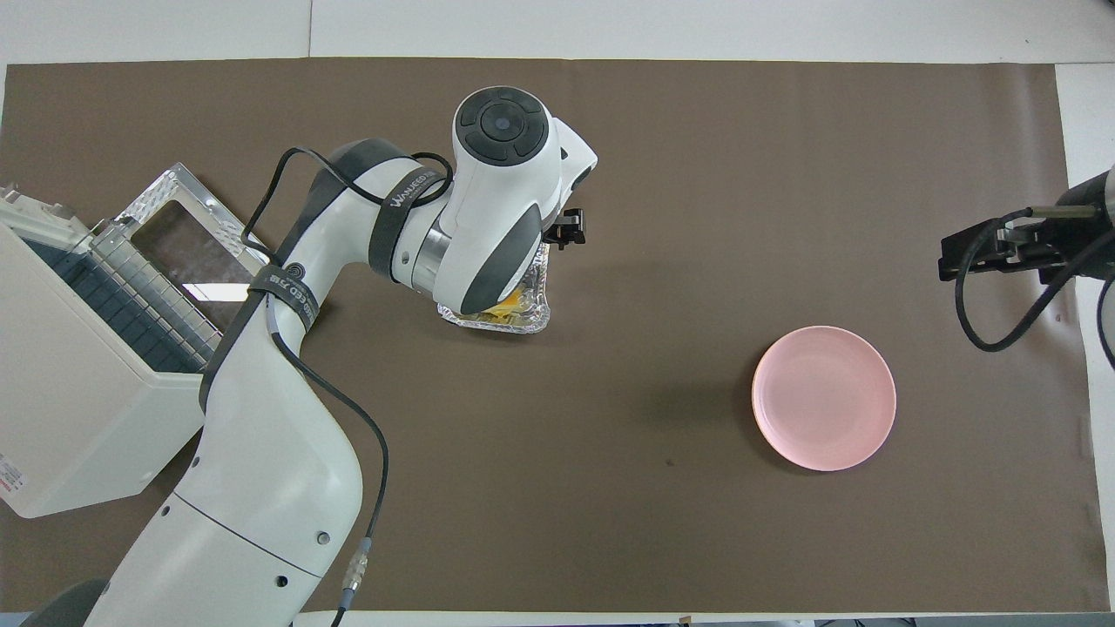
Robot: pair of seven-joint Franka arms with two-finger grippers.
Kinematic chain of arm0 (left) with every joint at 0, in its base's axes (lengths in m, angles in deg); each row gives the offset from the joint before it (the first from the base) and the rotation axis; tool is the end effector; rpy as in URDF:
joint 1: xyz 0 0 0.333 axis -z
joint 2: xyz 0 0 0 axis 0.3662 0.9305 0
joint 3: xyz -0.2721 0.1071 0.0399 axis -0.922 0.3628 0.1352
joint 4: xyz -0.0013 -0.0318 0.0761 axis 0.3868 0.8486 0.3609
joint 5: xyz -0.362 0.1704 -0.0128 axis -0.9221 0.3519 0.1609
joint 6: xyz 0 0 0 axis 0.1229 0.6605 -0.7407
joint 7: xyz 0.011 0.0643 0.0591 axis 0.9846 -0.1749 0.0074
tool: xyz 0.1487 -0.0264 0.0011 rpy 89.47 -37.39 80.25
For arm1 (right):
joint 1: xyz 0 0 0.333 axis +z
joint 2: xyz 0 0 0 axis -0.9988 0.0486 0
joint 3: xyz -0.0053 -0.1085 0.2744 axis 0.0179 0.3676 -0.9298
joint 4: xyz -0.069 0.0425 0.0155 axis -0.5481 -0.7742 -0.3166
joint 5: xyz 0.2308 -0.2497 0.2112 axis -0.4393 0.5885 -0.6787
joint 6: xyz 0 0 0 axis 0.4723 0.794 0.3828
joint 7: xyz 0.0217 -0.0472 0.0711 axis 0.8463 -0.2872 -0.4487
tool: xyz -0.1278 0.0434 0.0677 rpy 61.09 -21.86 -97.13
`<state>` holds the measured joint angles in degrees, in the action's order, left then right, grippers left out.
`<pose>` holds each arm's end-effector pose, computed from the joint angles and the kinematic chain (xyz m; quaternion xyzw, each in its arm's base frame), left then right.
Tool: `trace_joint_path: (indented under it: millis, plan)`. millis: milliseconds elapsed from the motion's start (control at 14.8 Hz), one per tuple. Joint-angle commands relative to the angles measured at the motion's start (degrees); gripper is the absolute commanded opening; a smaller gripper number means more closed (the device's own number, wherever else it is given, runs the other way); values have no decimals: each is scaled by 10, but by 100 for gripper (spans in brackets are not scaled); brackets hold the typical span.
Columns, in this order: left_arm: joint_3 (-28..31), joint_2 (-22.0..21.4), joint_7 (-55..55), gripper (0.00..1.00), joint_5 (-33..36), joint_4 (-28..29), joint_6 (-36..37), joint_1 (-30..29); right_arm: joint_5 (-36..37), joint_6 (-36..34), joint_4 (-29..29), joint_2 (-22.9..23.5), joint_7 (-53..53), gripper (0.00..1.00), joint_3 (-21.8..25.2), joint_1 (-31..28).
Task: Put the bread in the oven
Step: 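Reach the left gripper to the foil tray and grasp it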
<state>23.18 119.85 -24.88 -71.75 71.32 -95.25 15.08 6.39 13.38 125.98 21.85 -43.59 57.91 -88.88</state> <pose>0.5932 -0.4205 0.3041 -0.9991 0.0422 0.0079 0.0004 0.5579 -0.0036 0.5312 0.9989 -0.0330 -0.0314 0.0054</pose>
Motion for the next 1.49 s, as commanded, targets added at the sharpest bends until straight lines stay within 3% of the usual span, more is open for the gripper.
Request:
trace_joint_path:
  millis: [0, 271, 406, 610, 948, 1084, 1152, 1423]
  plan:
    - [7, -9, -45, 100, 0, 27, -30, 11, -3, 11, 22, -18, -2, 100, -6, -10]
    - [6, -13, -50, 100, -4, 56, -57, 18, -3, 8, 21, -18, -43, 100, -6, -10]
    - [6, -25, -72, 93, -5, 90, -85, 27, -3, 10, 21, -18, -38, 100, -6, -10]
    - [5, -27, -88, 82, -5, 94, -91, 32, -3, 13, 22, -18, 24, 100, -6, -11]
    - [5, -31, -103, 55, -5, 106, -93, 36, -3, 7, 21, -18, 42, 100, -6, -11]
    - [4, -33, -106, 26, -6, 108, -92, 34, -3, 4, 19, -20, 41, 100, -6, -9]
    - [4, -33, -106, 1, -7, 111, -91, 34, -3, 4, 19, -20, 41, 100, -7, -8]
    - [5, -40, -102, 0, -7, 125, -94, 25, -3, 4, 18, -20, 40, 100, -7, -9]
